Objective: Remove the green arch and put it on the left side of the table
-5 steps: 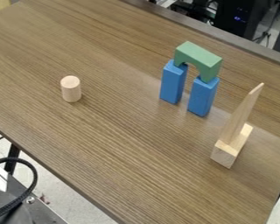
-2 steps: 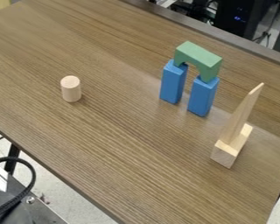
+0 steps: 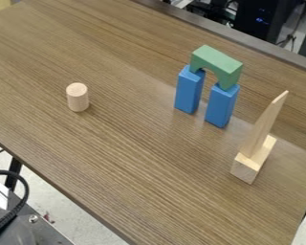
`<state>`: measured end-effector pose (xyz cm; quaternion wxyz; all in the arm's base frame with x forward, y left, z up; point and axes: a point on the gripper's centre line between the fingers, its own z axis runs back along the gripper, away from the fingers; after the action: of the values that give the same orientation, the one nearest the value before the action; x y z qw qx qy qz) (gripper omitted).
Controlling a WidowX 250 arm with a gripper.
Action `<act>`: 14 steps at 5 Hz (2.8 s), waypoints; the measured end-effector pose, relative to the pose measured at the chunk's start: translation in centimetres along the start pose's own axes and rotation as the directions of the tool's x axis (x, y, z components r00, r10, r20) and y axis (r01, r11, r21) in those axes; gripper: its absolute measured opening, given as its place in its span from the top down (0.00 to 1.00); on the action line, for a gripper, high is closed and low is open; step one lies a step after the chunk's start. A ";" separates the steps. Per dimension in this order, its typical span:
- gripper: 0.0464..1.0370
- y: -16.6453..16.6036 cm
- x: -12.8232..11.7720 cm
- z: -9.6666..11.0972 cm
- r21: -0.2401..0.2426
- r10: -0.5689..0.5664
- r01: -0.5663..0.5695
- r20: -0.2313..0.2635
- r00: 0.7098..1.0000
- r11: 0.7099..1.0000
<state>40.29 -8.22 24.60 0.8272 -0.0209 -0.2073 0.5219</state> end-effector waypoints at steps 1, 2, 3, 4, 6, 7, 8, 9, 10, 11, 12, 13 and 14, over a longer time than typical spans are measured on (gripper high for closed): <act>0.04 1.3 1.1 -0.4 0.055 0.077 -0.073 -0.078 0.994 0.996; 0.04 3.8 1.2 -1.5 0.113 0.125 -0.109 -0.144 0.982 0.988; 0.04 5.6 1.4 -1.2 0.098 0.131 -0.117 -0.154 0.979 0.988; 0.04 6.6 0.9 -1.5 0.055 0.094 -0.088 -0.137 0.986 0.995; 0.04 7.5 -0.8 -4.5 0.073 0.093 -0.089 -0.065 0.993 0.993; 0.04 8.1 -1.5 -6.3 0.103 0.110 -0.106 -0.040 0.993 0.989; 0.04 8.4 -1.8 -7.1 0.132 0.131 -0.125 -0.039 0.991 0.983; 0.04 8.7 -2.0 -7.6 0.155 0.164 -0.156 -0.039 0.986 0.976; 0.04 9.2 -2.0 -9.1 0.176 0.182 -0.178 -0.012 0.983 0.968; 0.04 9.2 -2.0 -9.8 0.181 0.186 -0.183 0.003 0.983 0.966; 0.04 9.6 -2.0 -10.2 0.195 0.193 -0.191 0.005 0.981 0.962; 0.04 10.1 -2.2 -11.0 0.217 0.209 -0.206 0.011 0.978 0.954; 0.04 10.3 -2.2 -11.2 0.232 0.233 -0.232 0.021 0.972 0.945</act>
<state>34.80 -3.46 11.04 0.7572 0.0503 -0.1381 0.6365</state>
